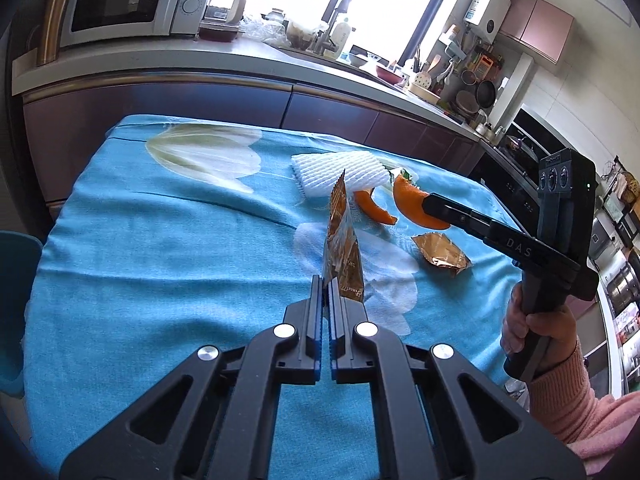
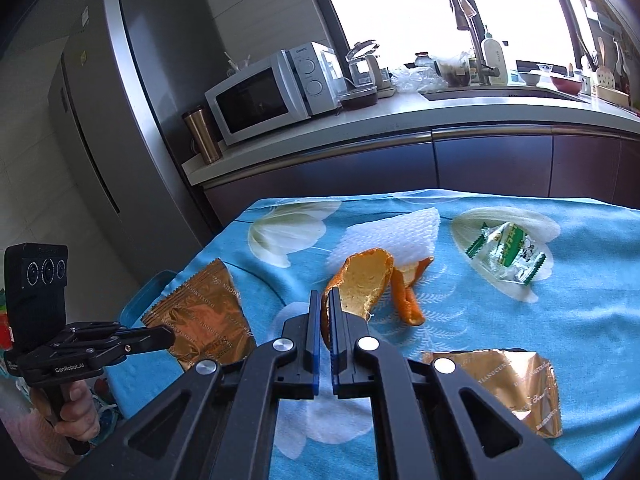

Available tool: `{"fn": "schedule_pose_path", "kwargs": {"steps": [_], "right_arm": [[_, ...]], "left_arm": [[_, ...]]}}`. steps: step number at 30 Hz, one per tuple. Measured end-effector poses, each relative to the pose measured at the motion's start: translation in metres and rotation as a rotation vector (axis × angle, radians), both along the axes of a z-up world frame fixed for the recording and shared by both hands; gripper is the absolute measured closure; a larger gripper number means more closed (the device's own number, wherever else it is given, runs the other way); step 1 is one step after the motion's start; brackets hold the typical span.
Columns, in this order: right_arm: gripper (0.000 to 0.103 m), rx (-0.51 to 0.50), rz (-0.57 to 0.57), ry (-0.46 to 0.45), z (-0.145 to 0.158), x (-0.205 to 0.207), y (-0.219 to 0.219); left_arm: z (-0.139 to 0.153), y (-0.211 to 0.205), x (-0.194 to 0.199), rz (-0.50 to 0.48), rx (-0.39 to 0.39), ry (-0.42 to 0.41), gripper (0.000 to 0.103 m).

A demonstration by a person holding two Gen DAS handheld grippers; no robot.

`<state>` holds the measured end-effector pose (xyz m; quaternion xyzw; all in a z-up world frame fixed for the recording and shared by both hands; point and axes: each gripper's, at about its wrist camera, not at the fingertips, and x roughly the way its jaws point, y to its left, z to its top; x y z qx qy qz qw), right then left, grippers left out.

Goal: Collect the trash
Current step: 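Carry the gold wrapper and orange peel with both tools over the teal bin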

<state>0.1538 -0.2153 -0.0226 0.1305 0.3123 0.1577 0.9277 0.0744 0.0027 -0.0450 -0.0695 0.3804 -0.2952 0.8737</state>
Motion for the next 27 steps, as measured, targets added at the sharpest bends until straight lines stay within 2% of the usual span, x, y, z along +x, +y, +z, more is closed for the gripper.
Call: {"fn": "schedule_pose_path", "kwargs": {"steps": [27], "right_arm": [[0.100, 0.029, 0.300, -0.019, 0.013, 0.010, 0.131]], "left_arm": [[0.028, 0.125, -0.034, 0.250, -0.015, -0.071, 0.100]]}}
